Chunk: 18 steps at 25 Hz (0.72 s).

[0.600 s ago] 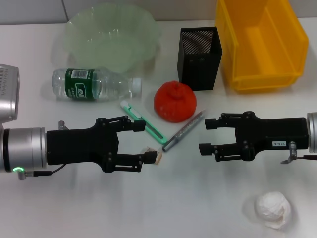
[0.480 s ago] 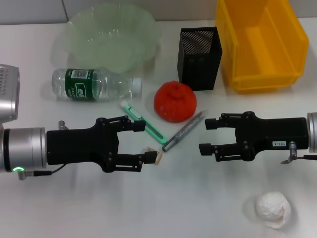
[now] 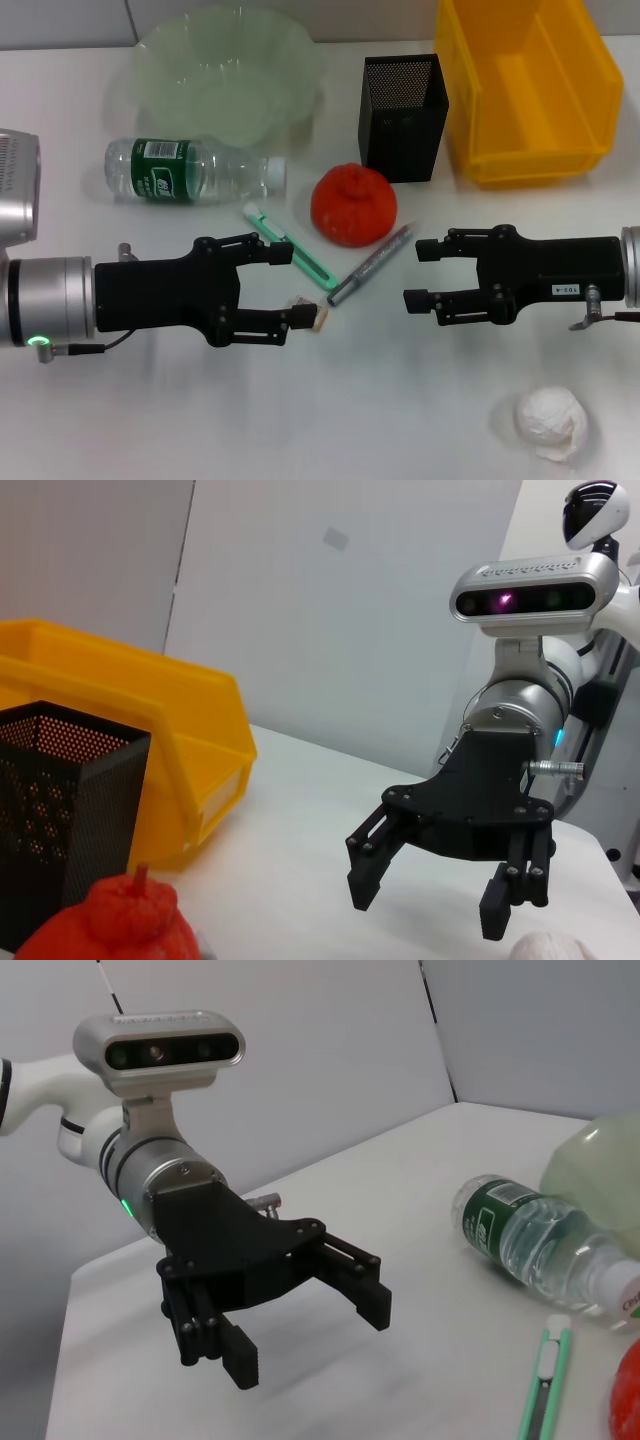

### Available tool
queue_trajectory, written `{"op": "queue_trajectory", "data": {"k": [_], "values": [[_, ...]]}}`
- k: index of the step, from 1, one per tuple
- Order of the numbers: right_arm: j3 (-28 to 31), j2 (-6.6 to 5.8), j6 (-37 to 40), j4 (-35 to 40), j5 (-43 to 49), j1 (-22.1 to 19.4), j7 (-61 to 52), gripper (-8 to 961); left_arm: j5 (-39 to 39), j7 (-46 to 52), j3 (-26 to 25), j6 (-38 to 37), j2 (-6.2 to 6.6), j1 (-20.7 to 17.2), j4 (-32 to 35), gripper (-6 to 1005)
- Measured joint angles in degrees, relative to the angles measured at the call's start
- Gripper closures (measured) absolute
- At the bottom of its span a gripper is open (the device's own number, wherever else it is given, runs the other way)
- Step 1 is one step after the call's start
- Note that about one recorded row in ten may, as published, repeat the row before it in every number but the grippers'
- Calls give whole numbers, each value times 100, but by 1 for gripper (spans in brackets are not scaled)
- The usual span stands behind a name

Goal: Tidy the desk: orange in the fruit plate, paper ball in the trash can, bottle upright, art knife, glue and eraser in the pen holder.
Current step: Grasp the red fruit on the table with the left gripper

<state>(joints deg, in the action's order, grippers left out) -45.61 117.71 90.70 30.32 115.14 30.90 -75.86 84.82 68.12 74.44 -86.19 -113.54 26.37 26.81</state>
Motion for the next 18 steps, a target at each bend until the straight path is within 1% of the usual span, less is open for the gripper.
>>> {"op": "queue_trajectory", "data": {"k": [8, 12, 18], "values": [[0, -3, 0, 0, 0, -14, -3, 183, -1, -1, -3, 0, -22, 0, 0, 141], [0, -11, 0, 0, 0, -44, -4, 183, -25, -31, -70, -24, -59, 0, 4, 141], [0, -13, 0, 0, 7, -80, -29, 183, -69, -9, -540, -261, -217, 116, 40, 142]]}}
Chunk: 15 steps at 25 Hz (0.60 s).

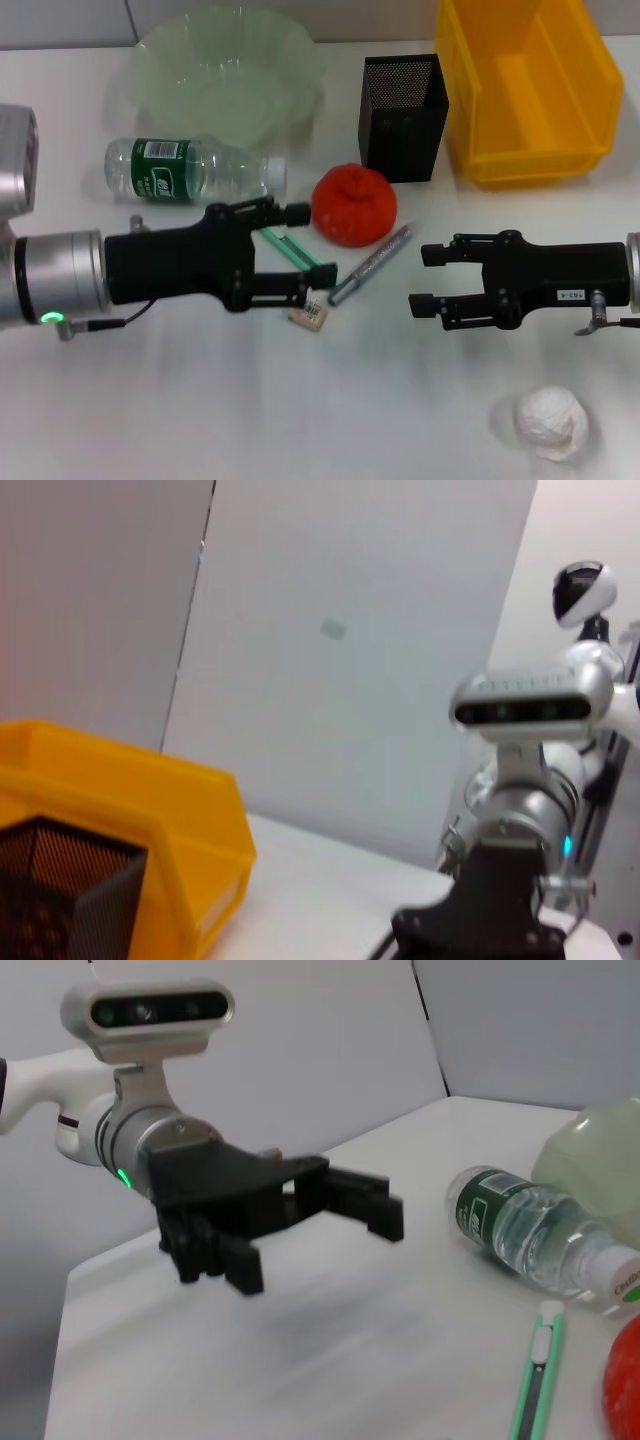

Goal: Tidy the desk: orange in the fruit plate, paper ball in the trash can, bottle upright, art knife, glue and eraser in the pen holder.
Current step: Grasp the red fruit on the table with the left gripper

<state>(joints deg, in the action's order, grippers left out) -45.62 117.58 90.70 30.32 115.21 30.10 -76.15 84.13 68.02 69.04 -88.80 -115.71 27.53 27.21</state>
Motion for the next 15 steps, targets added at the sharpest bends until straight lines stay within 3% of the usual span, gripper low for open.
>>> {"op": "queue_trajectory", "data": {"k": [6, 15], "values": [[0, 2, 0, 0, 1, -55, -5, 182, -1, -27, -372, 83, -153, 157, -20, 142], [0, 5, -37, 0, -19, -75, -5, 182, -3, -35, -509, 394, -226, 399, 9, 143]]}}
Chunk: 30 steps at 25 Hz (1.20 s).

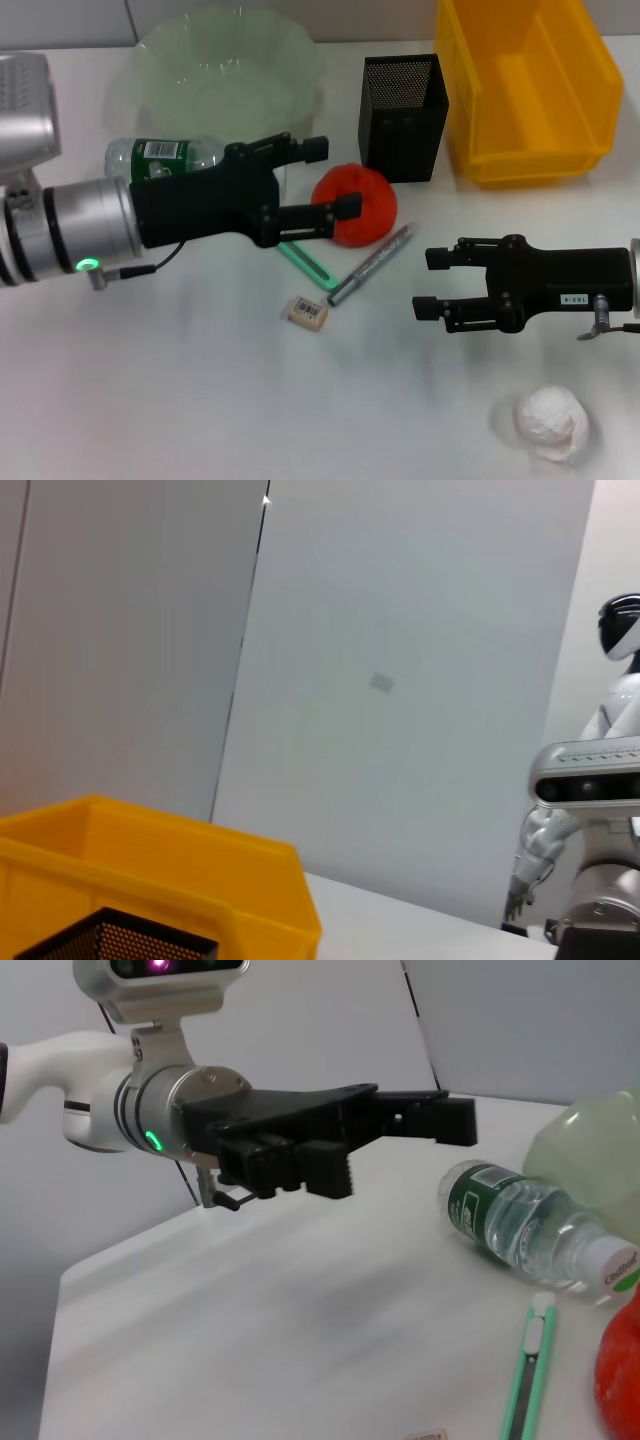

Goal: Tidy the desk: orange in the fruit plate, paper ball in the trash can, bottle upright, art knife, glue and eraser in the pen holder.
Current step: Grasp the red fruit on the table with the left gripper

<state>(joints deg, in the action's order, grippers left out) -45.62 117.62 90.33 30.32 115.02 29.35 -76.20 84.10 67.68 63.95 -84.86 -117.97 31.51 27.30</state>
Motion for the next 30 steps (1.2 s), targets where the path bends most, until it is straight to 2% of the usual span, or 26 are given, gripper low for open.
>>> {"op": "queue_trajectory", "data": {"k": [15, 30], "values": [[13, 2, -165, 0, -7, -118, -29, 183, 1, -2, 45, 787, -68, 404, -51, 143], [621, -46, -174, 51, -13, -369, 16, 183, 1, -6, 390, 1436, -87, 581, -197, 144]]}}
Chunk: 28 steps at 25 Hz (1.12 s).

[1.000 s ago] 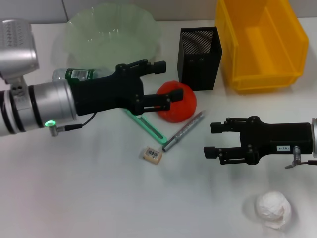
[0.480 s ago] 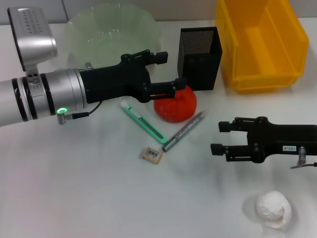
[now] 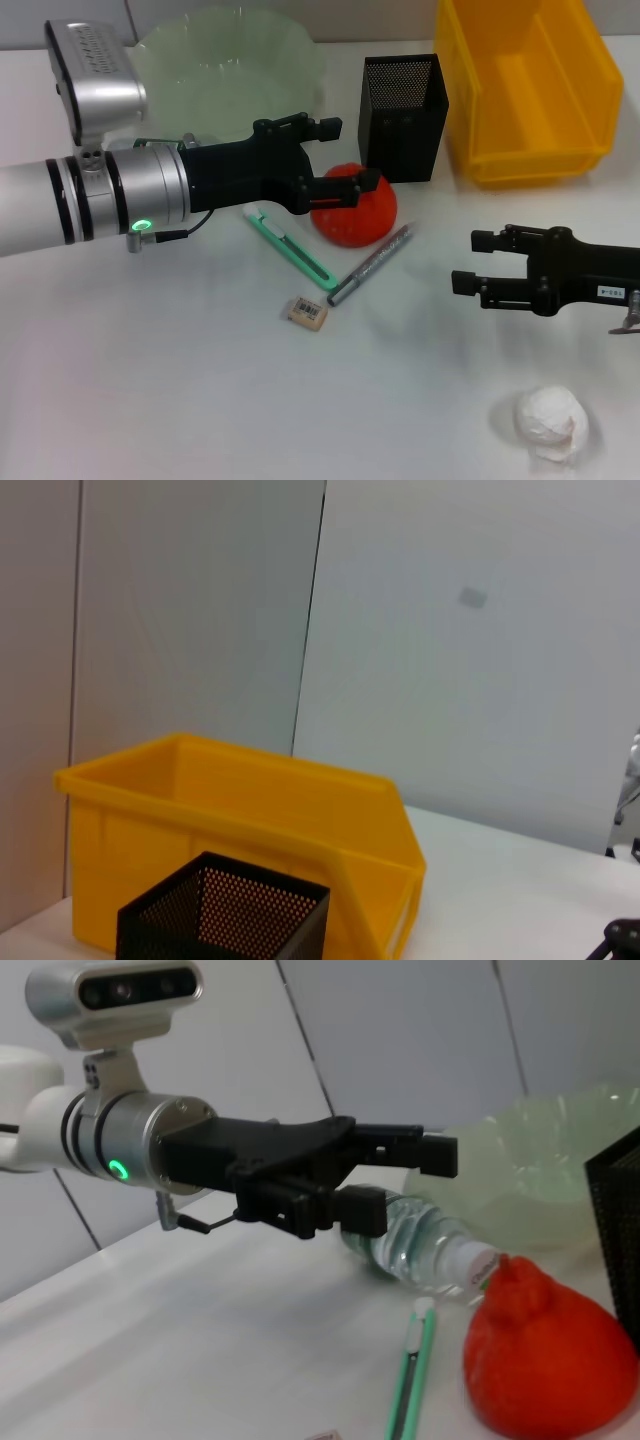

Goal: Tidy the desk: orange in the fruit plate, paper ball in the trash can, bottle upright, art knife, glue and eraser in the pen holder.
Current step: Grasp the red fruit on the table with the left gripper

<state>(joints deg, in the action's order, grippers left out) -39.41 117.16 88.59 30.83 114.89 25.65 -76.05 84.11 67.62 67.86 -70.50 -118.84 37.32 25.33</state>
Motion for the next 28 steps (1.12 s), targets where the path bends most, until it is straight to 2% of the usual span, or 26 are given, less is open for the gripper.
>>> {"op": "queue_trajectory", "data": {"k": [8, 9, 15, 20, 24, 28], "values": [[56, -9, 0, 22, -3, -122, 12, 183, 0, -130, 58, 161, -24, 80, -91, 145], [58, -10, 0, 25, -4, -132, 13, 183, 0, -146, 76, 360, -29, 188, -248, 145], [65, -18, -2, 55, -8, -189, 16, 182, -1, -157, 147, 625, -34, 241, -307, 145], [119, -18, -13, 80, -11, -215, 18, 182, -77, -159, 399, 944, -34, 281, -307, 145], [125, -18, -15, 81, -11, -228, 20, 182, -401, -161, 898, 1249, -34, 287, -298, 146], [126, -18, -17, 81, -8, -228, 20, 183, -482, -161, 1119, 1421, -34, 302, -276, 146]]}}
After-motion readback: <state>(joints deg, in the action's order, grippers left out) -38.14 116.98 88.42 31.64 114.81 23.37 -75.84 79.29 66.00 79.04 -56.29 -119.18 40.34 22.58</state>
